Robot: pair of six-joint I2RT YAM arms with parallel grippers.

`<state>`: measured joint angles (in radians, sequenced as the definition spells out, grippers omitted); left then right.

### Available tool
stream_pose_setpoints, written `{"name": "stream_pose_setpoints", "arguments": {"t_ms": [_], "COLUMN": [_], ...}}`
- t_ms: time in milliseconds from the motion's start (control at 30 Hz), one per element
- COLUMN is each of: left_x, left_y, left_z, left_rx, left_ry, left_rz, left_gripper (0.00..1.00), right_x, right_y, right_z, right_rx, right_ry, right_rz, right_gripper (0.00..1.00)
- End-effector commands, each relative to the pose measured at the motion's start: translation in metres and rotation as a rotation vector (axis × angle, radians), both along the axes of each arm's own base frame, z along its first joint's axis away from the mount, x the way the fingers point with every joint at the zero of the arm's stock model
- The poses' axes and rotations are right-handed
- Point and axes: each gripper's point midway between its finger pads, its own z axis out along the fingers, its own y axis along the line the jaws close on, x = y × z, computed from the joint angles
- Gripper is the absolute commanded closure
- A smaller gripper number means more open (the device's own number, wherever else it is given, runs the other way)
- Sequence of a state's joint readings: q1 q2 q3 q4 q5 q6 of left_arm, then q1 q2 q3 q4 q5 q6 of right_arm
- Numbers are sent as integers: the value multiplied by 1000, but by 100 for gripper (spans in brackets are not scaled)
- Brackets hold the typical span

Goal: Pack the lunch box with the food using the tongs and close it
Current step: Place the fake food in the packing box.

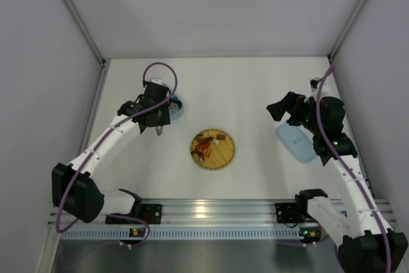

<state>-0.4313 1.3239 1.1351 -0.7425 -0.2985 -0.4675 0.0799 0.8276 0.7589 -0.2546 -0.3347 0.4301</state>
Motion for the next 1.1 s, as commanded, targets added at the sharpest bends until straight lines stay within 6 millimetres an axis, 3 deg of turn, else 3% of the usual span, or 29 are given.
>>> {"name": "stream_pose_setpoints", "arguments": {"t_ms": [0, 433, 667, 1067], "left_x": [5, 2, 1, -2], "left_y": [4, 1, 0, -6], "left_z": [14, 16, 19, 22], "left_rx": [-11, -31, -36, -64], "left_ry": [-65, -70, -79, -77], "left_rz": [10, -4, -10, -43], "left_gripper": [57, 56, 46, 48], "right_x": [7, 7, 7, 6], "right_y": [-3, -3, -4, -3], "right_z": [12, 11, 10, 9], "right_rx": [-2, -1, 0, 1], "right_ry": [-60, -56, -56, -54], "right_rz": [-4, -5, -8, -9], "right_gripper": [0, 0, 1, 0]}}
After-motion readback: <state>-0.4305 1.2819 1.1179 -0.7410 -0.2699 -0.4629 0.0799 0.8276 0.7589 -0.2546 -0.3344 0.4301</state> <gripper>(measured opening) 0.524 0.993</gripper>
